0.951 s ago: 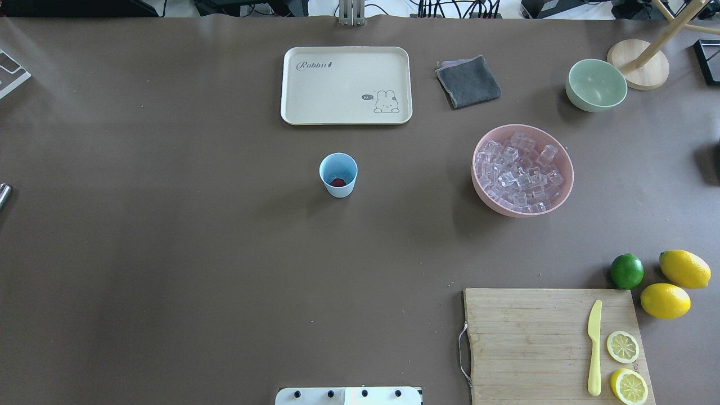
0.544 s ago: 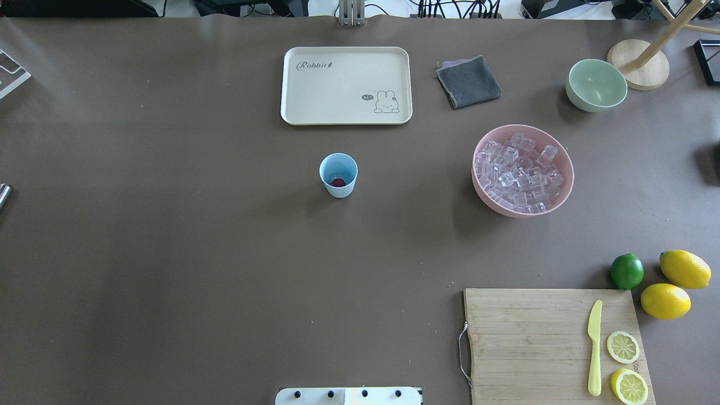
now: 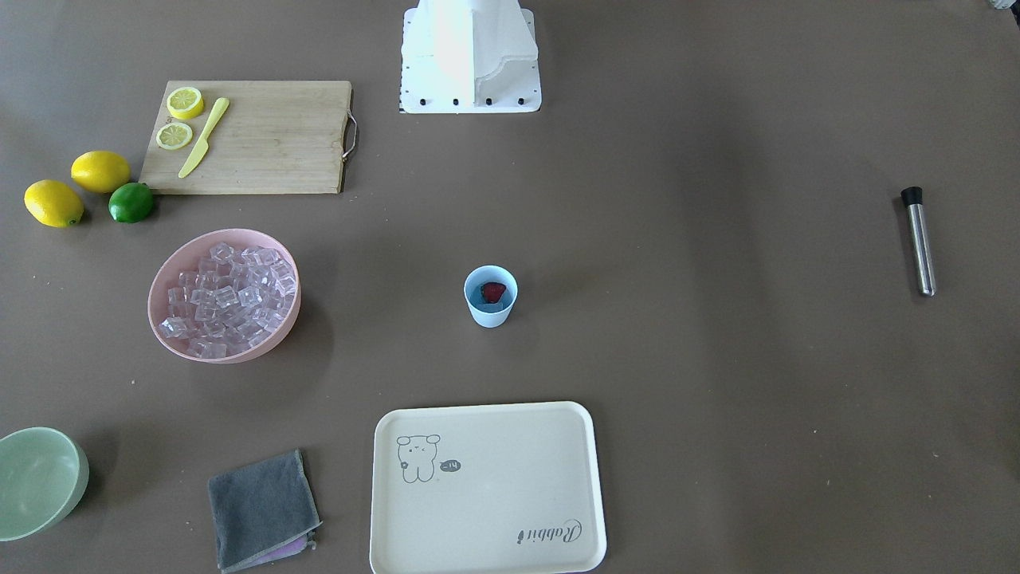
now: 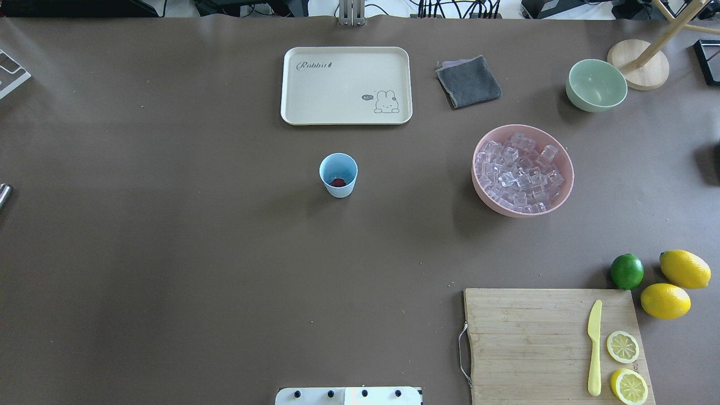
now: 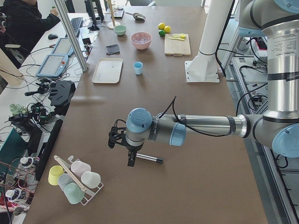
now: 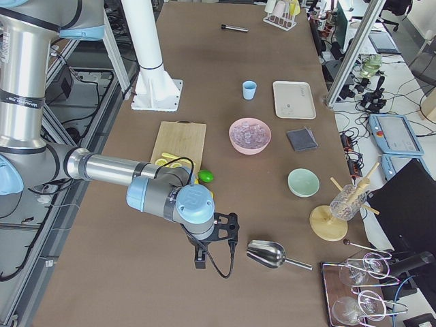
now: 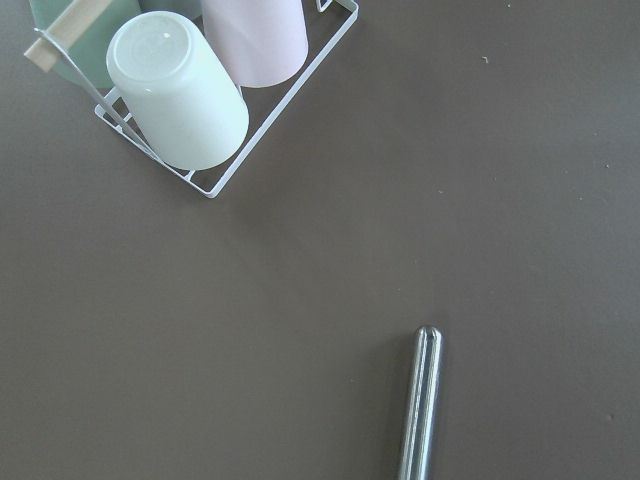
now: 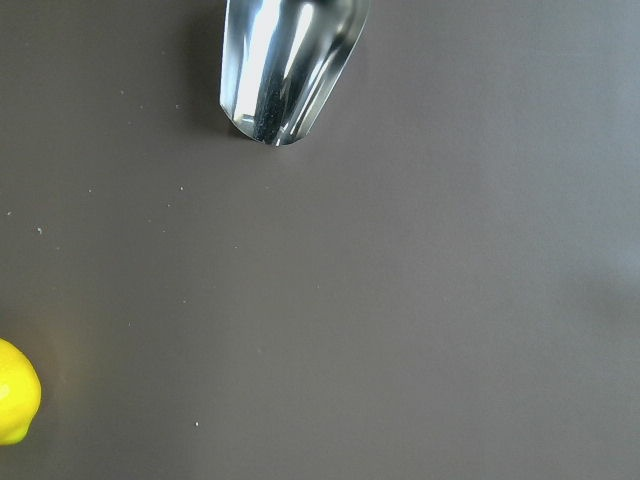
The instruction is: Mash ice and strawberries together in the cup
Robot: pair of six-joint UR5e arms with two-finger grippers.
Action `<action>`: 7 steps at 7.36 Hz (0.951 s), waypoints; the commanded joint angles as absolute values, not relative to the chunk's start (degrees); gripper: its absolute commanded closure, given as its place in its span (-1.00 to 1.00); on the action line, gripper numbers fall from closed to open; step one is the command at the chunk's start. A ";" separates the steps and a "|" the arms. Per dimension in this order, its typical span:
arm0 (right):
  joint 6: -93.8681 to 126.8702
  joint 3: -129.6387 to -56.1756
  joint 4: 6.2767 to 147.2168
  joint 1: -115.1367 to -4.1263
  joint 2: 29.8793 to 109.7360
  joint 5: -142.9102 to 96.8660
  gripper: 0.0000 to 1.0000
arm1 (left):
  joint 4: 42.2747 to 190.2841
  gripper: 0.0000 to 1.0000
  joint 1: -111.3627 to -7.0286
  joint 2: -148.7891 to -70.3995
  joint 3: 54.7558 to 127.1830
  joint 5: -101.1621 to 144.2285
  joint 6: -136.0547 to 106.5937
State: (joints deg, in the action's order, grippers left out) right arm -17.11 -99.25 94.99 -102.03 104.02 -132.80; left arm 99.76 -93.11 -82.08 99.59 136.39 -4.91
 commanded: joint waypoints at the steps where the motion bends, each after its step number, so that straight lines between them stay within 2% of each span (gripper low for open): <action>1: -17.14 -99.14 95.27 -102.13 104.41 -132.80 -1.00 | 96.87 -0.97 -92.29 -80.34 99.93 136.06 -4.57; 3: -17.23 -99.23 95.01 -102.22 104.68 -132.80 -1.00 | 96.86 -0.97 -91.84 -77.79 101.07 135.35 -3.52; 7: -17.31 -99.93 94.92 -102.39 105.03 -132.72 -1.00 | 97.56 -0.97 -91.93 -77.52 101.07 134.91 -3.52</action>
